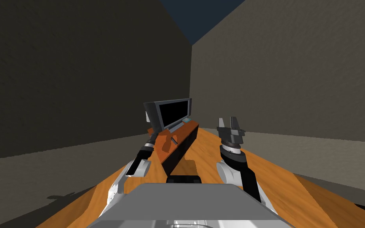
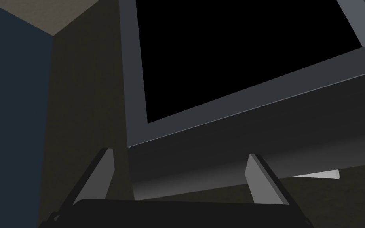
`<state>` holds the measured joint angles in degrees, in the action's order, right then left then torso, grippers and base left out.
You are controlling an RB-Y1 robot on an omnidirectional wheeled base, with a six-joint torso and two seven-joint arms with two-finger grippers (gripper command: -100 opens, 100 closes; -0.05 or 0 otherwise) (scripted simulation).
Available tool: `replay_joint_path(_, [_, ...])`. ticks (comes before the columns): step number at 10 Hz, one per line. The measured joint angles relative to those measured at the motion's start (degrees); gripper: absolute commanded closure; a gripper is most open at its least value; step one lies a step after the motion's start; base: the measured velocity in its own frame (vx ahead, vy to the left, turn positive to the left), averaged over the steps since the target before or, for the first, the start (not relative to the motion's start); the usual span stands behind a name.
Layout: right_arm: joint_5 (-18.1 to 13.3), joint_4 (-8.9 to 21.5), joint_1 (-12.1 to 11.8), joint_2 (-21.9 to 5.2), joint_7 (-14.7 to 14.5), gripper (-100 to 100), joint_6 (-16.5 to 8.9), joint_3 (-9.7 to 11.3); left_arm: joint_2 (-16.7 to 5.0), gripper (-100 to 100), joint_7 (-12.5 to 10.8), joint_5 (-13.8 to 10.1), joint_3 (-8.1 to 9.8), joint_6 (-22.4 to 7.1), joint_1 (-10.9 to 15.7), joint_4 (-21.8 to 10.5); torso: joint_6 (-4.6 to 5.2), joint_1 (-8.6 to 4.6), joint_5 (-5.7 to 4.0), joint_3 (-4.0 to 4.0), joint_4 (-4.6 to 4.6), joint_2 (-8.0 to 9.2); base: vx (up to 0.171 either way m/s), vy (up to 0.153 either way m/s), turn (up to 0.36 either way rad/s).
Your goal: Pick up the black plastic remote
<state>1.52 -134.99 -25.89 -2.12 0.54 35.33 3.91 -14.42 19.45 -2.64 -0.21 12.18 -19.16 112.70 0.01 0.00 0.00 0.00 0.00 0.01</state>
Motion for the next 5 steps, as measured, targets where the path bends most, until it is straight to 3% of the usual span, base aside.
replay_joint_path(5, [0.0,0.0,0.0,0.0,0.0,0,0.0,0.0,-1.9,-100,4.5,-2.6,-0.87,-4.8,3.3,-6.9,-0.03,-0.01,0.00,0.00,0.00,-0.01,-0.005,-0.006,-0.132])
